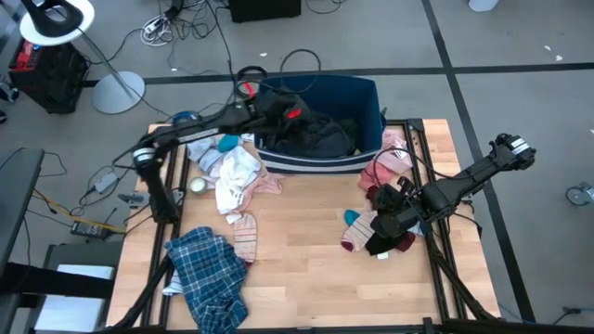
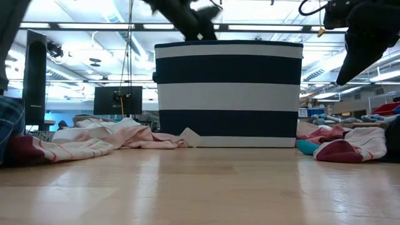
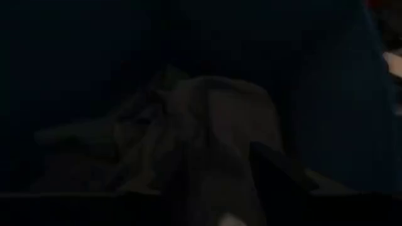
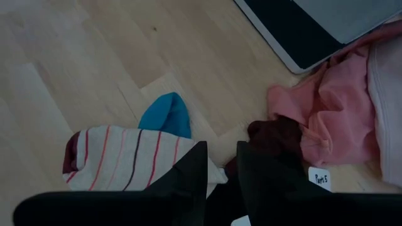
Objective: Sort clothes
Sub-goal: Put the blue patterned pants into the blue bin
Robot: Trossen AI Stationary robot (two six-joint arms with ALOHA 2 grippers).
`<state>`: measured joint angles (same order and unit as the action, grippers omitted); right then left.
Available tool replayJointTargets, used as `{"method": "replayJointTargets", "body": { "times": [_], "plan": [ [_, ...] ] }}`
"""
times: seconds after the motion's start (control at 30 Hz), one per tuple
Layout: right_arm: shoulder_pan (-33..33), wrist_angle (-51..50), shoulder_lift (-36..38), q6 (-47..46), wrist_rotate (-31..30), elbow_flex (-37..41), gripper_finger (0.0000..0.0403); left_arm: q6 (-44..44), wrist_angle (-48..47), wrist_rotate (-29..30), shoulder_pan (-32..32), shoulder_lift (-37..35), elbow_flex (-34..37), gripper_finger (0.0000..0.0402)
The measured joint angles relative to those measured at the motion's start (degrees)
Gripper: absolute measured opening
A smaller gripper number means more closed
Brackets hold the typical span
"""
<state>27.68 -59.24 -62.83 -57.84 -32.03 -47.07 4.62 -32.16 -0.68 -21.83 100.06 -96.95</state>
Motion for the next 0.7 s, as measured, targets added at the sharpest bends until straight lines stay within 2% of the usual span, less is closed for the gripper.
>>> {"method": "replayJointTargets", "body": {
  "times": [0.2, 0.3, 0.47, 0.53, 0.7],
  "plan": [
    [0.0, 0.0, 0.0, 0.02, 0.11, 0.0, 0.0084, -0.99, -13.62, 10.21, 8.2, -7.67, 0.0, 0.0152],
    [0.0, 0.04, 0.0, 0.02, 0.15, 0.0, 0.0084, 1.93, -19.24, 15.61, 12.78, -11.14, 0.0, 0.0151],
    [0.02, 0.03, 0.0, 0.0, 0.15, 0.0, 0.0084, 13.01, -29.53, 21.05, 21.6, -16.27, 0.51, 0.0151],
    [0.0, 0.14, 0.0, 0.0, 0.15, 0.0, 0.0084, 18.14, -33.46, 24.96, 26.14, -18.07, 1.9, 0.0151],
    [0.0, 0.24, 0.0, 0.0, 0.15, 0.0, 0.0084, 34.3, -43.4, 32.18, 36.92, -21.5, 6.23, 0.0151]
  ]
}}
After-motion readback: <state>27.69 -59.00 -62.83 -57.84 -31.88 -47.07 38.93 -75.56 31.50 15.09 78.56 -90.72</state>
